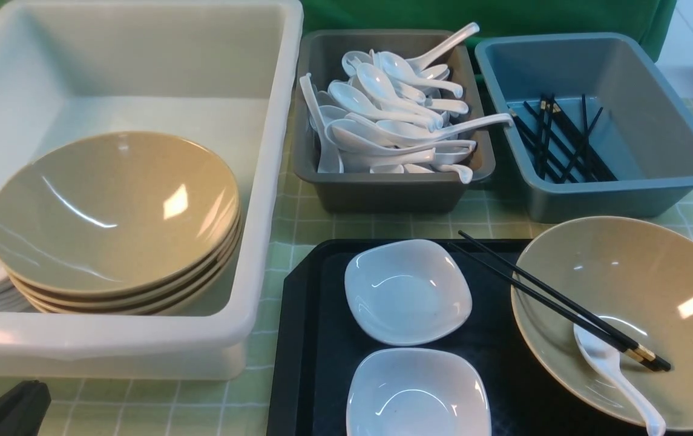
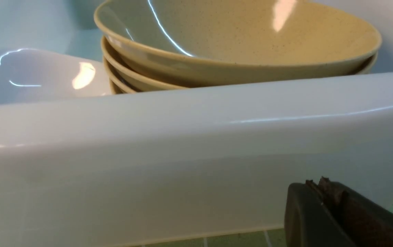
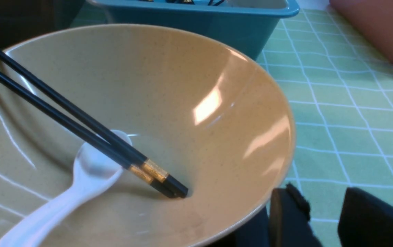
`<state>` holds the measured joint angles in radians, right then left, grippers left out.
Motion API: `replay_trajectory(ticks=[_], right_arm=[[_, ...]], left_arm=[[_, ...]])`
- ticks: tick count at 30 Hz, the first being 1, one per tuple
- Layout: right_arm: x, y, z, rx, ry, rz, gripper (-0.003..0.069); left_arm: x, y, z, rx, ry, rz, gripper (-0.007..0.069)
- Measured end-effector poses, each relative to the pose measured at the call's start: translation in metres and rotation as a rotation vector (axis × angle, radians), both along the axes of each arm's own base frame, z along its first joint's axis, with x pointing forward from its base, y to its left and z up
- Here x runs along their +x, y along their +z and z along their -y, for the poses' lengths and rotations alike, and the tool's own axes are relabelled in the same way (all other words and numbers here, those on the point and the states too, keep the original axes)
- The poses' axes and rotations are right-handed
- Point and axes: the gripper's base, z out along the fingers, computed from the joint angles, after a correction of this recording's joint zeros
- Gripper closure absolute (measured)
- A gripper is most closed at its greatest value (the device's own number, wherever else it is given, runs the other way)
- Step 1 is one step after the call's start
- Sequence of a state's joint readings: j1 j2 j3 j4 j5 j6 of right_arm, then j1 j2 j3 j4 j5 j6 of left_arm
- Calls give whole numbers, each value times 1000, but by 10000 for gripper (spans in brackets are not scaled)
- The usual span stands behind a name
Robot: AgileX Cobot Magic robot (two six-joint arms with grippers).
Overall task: On green table put chopsticks spoon bowls plates into blue grey white boxes.
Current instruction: 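Move the grippers toward the tableware on the black tray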
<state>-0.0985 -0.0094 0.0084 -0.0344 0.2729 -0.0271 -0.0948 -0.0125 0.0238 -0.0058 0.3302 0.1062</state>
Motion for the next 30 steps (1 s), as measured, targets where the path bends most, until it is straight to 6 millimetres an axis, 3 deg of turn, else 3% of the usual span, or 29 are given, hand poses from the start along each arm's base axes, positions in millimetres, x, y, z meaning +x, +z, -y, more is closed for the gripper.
replay_trajectory(ticks=[8, 15, 16, 18, 22, 24, 27, 30], right_arm=[[2, 2, 0, 1, -3, 58, 423], [5, 30, 1, 225, -36, 407, 423], [3, 43, 1, 281, -21, 556, 423], [0, 54, 0, 283, 0, 682, 423], [-1, 61, 0, 359, 13, 746, 423], [-1, 74, 0, 410, 15, 752, 423], [0, 137, 0, 432, 28, 800, 423], [11, 204, 1, 432, 16, 749, 423]], left_arm=[[2, 6, 0, -25, 4, 72, 627], [3, 29, 0, -380, 34, 288, 627], [2, 36, -2, -522, 51, 362, 627], [1, 45, -6, -650, 69, 453, 627], [-5, 59, -15, -787, 90, 635, 627], [-9, 69, -18, -835, 91, 712, 627], [-17, 111, -18, -864, 52, 794, 627], [-13, 170, -13, -807, 12, 752, 627]])
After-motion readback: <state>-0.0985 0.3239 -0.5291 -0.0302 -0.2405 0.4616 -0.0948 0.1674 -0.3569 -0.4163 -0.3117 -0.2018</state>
